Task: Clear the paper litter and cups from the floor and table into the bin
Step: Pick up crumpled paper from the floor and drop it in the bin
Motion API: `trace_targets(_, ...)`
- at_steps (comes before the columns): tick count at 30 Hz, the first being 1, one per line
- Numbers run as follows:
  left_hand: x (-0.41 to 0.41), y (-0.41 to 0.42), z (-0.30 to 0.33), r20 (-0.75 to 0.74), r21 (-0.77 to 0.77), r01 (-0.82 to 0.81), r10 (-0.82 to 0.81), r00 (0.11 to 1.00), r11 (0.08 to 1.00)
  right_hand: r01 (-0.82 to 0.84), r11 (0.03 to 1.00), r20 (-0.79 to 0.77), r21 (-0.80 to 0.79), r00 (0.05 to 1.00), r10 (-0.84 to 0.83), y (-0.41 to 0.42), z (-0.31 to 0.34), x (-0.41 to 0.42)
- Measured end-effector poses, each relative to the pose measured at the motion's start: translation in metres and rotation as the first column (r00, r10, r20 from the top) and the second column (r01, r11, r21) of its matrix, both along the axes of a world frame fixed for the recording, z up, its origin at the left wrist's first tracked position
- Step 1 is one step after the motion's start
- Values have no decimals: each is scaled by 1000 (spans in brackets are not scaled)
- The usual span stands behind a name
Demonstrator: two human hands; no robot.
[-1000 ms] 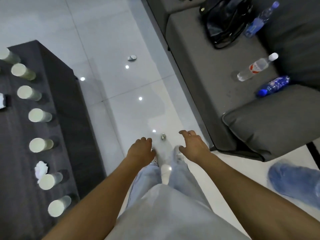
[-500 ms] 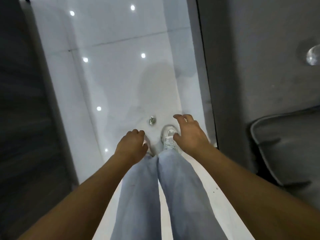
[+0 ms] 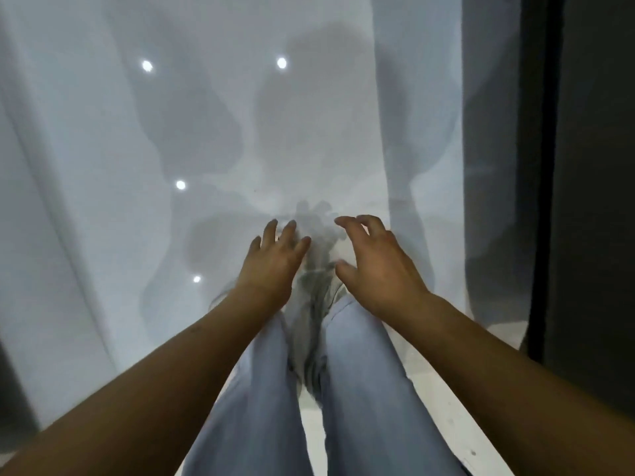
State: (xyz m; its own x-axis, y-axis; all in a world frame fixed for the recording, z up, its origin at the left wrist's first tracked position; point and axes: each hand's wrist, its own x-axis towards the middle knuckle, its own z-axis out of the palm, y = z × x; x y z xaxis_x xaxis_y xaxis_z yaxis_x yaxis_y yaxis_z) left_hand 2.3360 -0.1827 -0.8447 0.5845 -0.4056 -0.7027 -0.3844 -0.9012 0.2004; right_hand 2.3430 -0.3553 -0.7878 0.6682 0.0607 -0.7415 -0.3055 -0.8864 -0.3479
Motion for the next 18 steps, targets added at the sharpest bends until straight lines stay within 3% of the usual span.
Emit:
trace_targets(5, -10, 5, -29, -32, -16, 39, -39, 999, 999, -14, 1000, 6, 7, 1000, 14, 5, -26, 9)
trace_targets(8, -2, 9, -18, 11, -114, 44, -43, 999, 992, -39, 999, -2, 13, 999, 39, 12, -19, 13)
trace_targets(11, 7, 17, 19, -42, -141, -100, 95, 995, 985, -68, 998, -9, 4, 998, 68, 22, 7, 18)
trace_targets(18, 48, 51, 152, 55, -122, -253, 261, 964, 960, -133, 991, -52, -9, 990, 132, 54, 135, 43)
